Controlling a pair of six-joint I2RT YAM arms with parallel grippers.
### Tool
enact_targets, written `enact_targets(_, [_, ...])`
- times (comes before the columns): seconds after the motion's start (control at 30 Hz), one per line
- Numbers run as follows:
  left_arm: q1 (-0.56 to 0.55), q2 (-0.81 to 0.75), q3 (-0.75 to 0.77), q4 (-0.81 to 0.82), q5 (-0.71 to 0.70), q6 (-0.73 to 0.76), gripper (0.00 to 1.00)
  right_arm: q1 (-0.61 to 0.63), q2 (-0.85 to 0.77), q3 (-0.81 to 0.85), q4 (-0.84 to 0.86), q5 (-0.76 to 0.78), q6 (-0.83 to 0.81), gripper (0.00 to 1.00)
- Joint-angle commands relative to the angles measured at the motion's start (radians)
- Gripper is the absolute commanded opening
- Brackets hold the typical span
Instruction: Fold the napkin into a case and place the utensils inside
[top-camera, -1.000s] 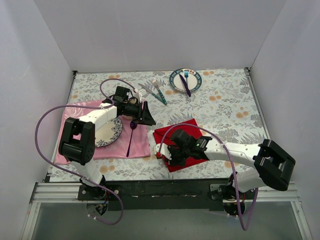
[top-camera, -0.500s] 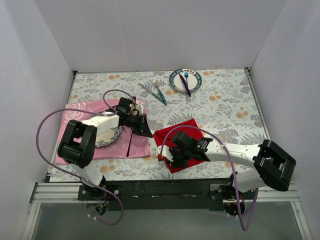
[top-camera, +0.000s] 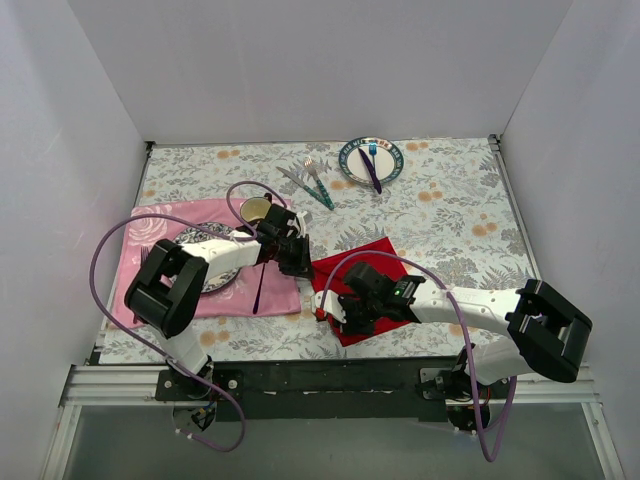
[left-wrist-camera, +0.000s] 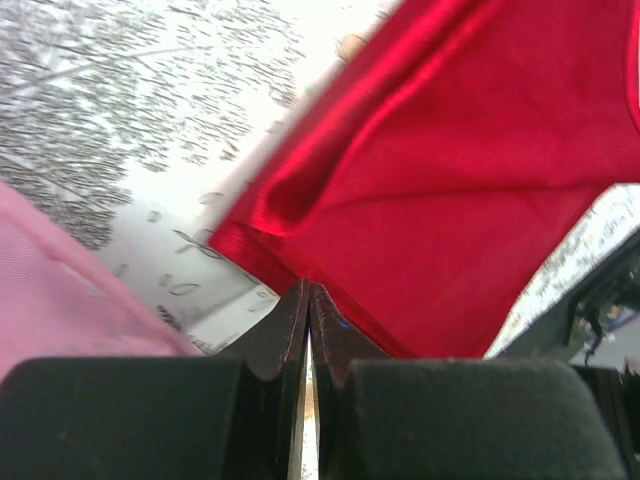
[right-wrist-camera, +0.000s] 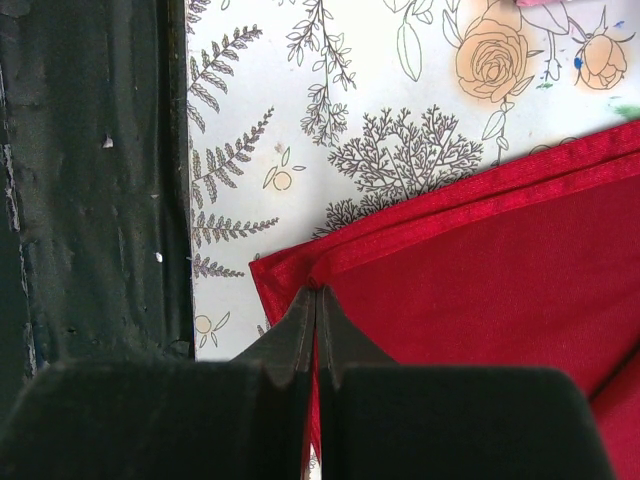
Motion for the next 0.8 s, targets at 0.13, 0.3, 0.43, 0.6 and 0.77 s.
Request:
enact_targets(0.13, [0.001, -0.003, 0.028, 0.015, -0.092, -0.013, 0.00, 0.001, -0.020, -0.008, 0.022, -0.018, -0.004, 0.01])
enact_targets(0.3, [0.003, 0.010, 0.022, 0.015, -0.105, -0.016, 0.00, 0.001, -0.023, -0.005, 0.019, -0.021, -0.006, 0.01])
enact_targets(0.43, [0.003, 0.033, 0.033, 0.003, -0.128, -0.013, 0.00, 0.003, -0.028, -0.002, 0.013, -0.031, -0.011, 0.01])
enact_targets(0.6, [0.001, 0.045, 0.036, -0.009, -0.148, -0.015, 0.00, 0.003, -0.035, 0.005, -0.001, -0.044, -0.009, 0.01])
enact_targets(0.77, [0.003, 0.048, 0.037, -0.014, -0.163, -0.016, 0.00, 0.003, -0.055, 0.005, -0.018, -0.062, -0.011, 0.01])
